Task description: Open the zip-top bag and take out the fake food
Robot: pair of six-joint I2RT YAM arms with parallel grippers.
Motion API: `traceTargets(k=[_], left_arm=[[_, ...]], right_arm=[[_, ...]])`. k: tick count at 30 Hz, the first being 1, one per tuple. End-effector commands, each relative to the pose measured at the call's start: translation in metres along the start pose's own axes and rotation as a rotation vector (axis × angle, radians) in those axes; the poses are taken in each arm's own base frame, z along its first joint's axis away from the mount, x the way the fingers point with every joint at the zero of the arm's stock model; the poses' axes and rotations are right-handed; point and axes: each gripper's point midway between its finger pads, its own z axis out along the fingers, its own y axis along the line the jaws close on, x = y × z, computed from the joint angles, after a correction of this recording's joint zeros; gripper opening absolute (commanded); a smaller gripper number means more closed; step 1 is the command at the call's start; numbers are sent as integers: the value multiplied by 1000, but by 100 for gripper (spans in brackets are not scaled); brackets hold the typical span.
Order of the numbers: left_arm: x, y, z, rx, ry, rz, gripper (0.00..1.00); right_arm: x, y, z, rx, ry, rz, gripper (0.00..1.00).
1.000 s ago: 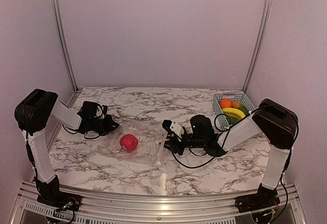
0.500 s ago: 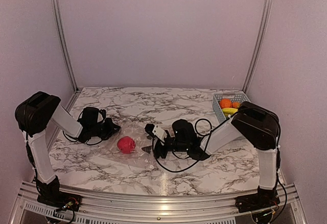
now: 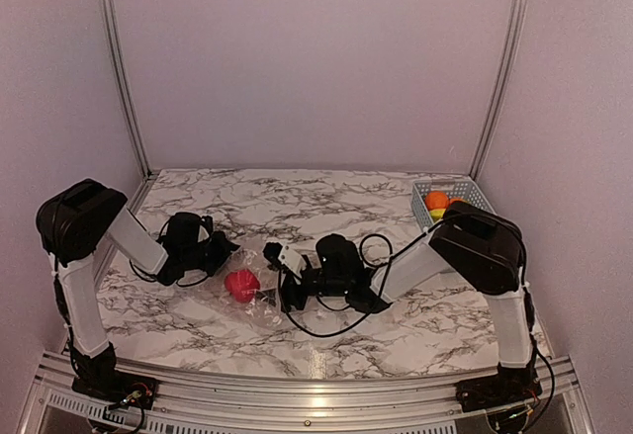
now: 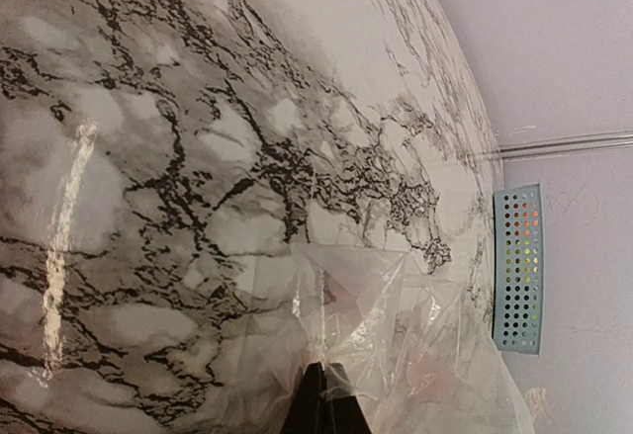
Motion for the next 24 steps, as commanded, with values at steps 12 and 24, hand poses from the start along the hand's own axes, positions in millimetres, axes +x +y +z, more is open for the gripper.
traceTargets(k=[12,24], left_arm=[[25,19,12,-39,35,-67,0],[33,23,15,-26,63,-76,0]], right_arm=[[-9,24,46,-96,-8,-24,91],[4,34,69,-127,24,-43,92]])
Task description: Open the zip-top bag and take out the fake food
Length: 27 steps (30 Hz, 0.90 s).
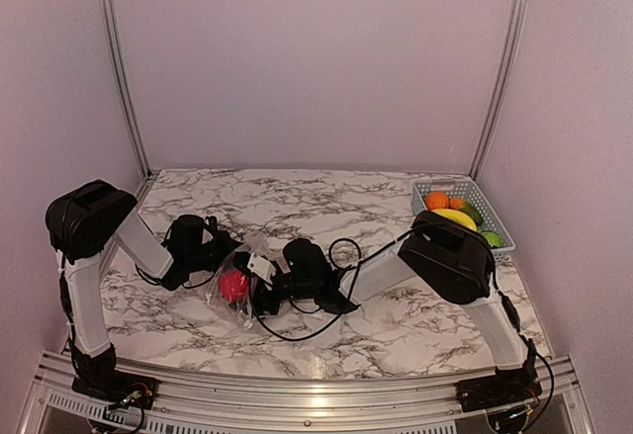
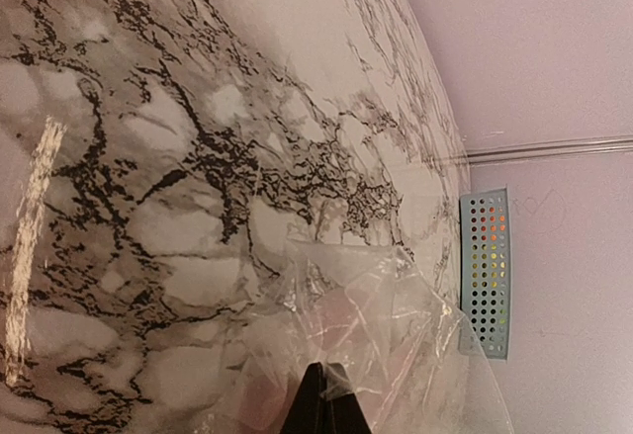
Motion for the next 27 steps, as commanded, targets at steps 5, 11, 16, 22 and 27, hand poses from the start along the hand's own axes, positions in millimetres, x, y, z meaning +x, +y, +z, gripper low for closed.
traceTargets(k=[5,11,16,22,27], left_arm=[[17,42,-7,-129,57,-12,0],[-12,47,-24,-146,7,-11,0],[-35,50,-38,-174,-37,-2,0],[-61,58,-53,-197,-90,-13,0],[-79,67,-61,-211,-122,-25,0]], right_arm=[[-7,6,-2,5,4,-21,72],[-15,9,-29,38,-5,-31,57],[-14,10,-48,69,11,-16,55],[-2,10,-80,123,58,15,53],[-6,0,-120,188,52,67,52]])
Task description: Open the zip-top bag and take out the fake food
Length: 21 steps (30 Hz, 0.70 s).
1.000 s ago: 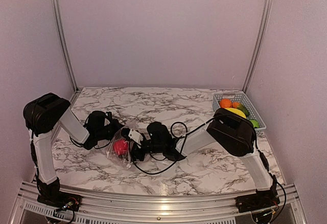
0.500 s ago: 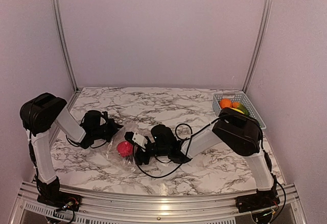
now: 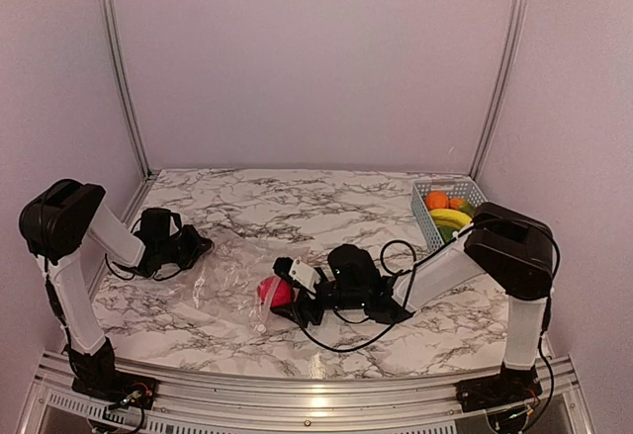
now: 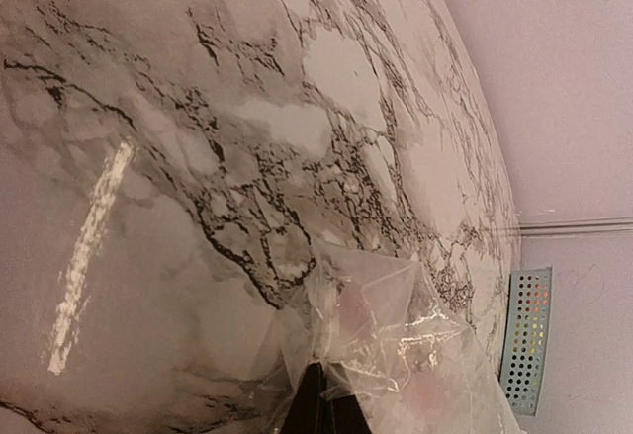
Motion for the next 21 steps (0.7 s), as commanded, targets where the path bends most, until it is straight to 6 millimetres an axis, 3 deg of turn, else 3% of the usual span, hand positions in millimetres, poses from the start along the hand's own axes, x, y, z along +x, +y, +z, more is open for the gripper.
traceTargets(k=[1,8,14,21], left_arm=[[-10,16,-8,-54,-8,7,0],[-25,20,-14,-75,-35,22,0],[-24,16,-12,-55,-25,24,0],[-22,17,-11,-49,-16,23,0]], right_arm=[[-18,-22,-35,83,-43,55,52],[-23,-62,-101,227,-66,149,51],[-20,-133,-172,450,-70,290,52],[-7,-226,-270,793,-80,461,53]])
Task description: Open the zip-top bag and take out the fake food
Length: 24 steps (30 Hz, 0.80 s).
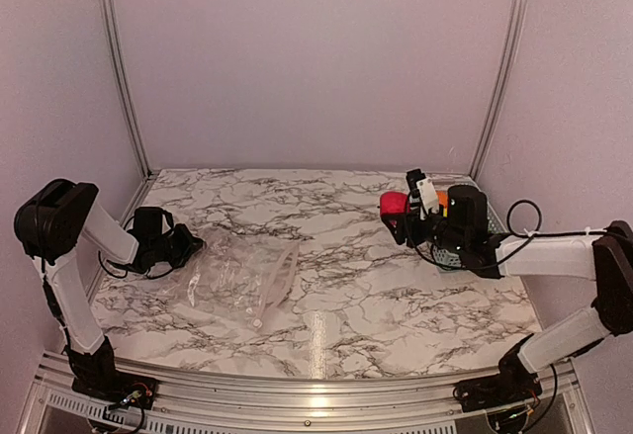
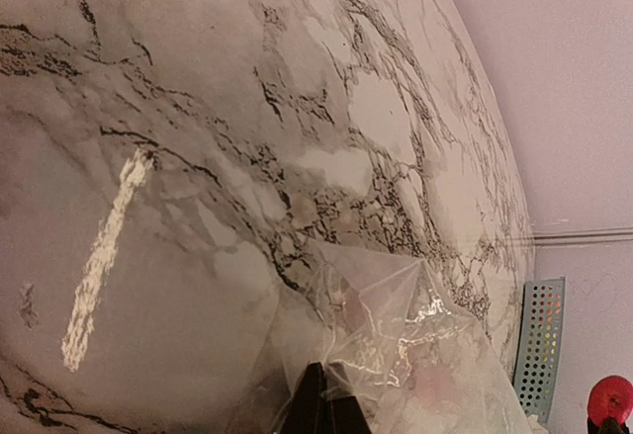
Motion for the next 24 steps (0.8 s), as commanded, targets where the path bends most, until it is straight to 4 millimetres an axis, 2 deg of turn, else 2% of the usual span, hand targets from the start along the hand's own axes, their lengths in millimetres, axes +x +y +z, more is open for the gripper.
traceTargets(k=[1,5,8,10,14,18,20,22,24], left_arm=[[1,-1,-1,-2,16,10,0],[-1,-4,-1,5,14,12,0],[-1,-5,0,9,17,11,0],[-1,-6,0,12,19,12,0],[-3,-7,1,14,18,13,0],[-2,-7,1,13,19,15,0],[-3,-7,0,8,19,18,0],[-3,-7,0,7,19,23,0],[-3,-7,-1,6,19,24,0]], right_arm=[[-6,-74,-17,218,39,128,53],[4,-123,-43,364,53,203,53],[21,-154,-61,451,87,251,54],[31,-167,-70,493,111,271,55],[51,-180,-85,569,145,300,63],[69,-181,-92,607,174,316,73],[72,-183,-94,625,182,319,80],[69,-185,-96,636,178,317,92],[62,-187,-98,648,169,308,97]])
